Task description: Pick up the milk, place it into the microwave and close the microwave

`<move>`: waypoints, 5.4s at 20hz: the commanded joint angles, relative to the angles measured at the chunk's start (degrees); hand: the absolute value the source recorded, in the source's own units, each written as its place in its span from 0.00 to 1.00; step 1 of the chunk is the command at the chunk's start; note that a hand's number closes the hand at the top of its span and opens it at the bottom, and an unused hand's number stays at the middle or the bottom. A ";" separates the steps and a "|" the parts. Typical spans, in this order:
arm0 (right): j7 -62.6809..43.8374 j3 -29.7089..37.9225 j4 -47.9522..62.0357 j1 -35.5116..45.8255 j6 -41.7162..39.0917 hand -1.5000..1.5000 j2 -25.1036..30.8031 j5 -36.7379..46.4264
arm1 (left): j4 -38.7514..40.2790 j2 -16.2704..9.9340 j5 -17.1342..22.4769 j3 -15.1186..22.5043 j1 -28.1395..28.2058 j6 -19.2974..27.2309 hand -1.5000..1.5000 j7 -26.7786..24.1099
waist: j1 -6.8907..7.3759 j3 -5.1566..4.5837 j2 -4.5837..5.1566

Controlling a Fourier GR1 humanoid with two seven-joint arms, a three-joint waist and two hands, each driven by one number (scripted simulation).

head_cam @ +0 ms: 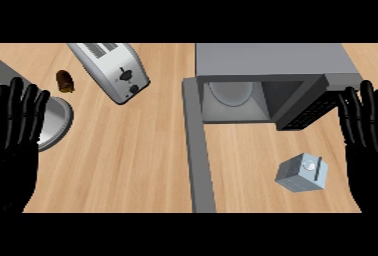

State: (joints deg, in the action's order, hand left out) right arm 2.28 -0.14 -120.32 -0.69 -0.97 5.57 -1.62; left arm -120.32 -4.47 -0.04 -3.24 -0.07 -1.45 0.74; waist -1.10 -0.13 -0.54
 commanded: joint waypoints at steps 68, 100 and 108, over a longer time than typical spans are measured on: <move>26.93 5.21 33.85 -12.73 11.46 0.00 -3.25 -2.58 | -14.69 4.45 17.71 -7.18 32.36 -15.82 0.00 -4.84 | 1.41 0.13 0.47; 53.17 11.65 67.19 0.10 0.01 1.00 -0.79 -3.67 | -11.34 3.31 18.30 -8.76 27.72 -13.51 0.00 -2.62 | 1.08 0.11 0.51; 49.62 12.39 68.75 7.92 0.22 1.00 0.36 -4.73 | -12.08 4.29 19.39 -7.84 29.39 -15.26 0.00 -3.25 | 1.60 0.15 0.53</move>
State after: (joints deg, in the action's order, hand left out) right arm 53.12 13.49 -53.24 2.45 -0.57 6.13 -6.93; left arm -132.18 -0.36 18.78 -10.70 30.25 -16.58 -3.57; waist 0.31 0.00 -0.05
